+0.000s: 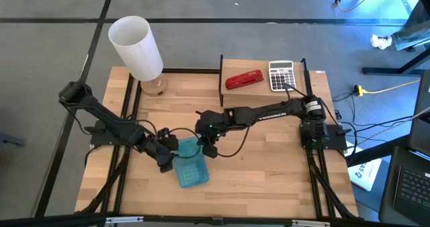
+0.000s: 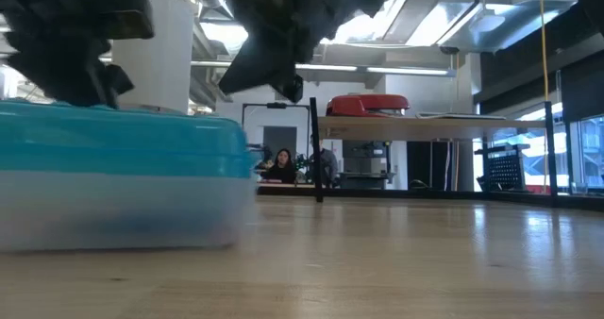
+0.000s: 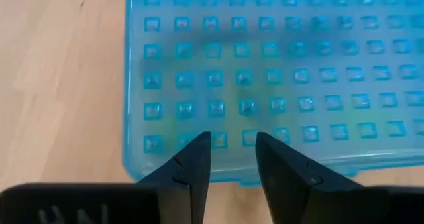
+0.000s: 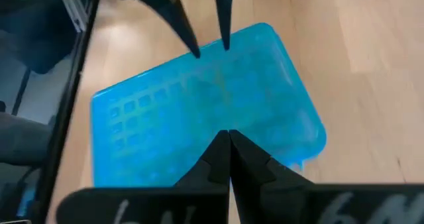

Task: Pack school essentials
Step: Close the blue supply box, then return to Home Position

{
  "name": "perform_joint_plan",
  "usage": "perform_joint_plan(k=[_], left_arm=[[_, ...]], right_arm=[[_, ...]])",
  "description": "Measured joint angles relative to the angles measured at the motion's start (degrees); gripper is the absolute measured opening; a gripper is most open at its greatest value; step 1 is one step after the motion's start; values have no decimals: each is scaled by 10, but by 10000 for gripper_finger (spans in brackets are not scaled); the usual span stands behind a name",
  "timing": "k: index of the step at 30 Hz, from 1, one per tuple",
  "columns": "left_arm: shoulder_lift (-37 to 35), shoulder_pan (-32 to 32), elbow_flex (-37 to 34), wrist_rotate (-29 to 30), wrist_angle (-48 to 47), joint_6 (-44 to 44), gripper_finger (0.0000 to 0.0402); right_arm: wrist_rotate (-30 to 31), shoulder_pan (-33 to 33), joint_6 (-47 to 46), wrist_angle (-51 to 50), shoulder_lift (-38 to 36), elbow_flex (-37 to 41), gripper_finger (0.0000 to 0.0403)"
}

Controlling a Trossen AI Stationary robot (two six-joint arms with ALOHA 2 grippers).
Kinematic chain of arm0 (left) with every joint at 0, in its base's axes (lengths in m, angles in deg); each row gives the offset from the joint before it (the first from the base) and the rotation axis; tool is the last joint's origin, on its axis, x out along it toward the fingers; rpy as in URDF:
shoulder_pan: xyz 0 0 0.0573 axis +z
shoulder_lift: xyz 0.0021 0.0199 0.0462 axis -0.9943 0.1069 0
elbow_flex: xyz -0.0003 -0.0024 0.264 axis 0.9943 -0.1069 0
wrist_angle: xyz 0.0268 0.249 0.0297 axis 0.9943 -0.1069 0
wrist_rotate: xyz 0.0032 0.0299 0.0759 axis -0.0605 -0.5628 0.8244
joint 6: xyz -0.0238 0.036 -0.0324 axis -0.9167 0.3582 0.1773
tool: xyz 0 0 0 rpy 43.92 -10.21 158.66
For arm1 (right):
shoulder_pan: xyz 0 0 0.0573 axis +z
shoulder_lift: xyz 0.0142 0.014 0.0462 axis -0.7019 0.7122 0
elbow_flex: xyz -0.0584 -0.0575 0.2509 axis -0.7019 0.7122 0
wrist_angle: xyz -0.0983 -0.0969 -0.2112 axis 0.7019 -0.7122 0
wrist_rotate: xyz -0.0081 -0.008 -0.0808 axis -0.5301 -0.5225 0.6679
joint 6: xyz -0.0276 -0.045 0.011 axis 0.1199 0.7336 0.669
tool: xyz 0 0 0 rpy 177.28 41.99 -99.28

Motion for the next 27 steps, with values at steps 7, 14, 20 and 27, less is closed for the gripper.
perform_joint_plan(k=[7, 14, 20, 27], left_arm=[[-99, 0, -1, 5, -34, 0, 113], [-196, 0, -1, 63, -59, 0, 86], [-284, 7, 0, 107, -107, 13, 13], [-395, 7, 0, 162, -143, 34, 1]], right_arm=[[40, 0, 34, -53, -77, 0, 4], [104, 0, 61, -94, -165, 0, 2], [167, -3, 93, -144, -233, 0, 2], [169, -22, 105, -179, -299, 18, 1]])
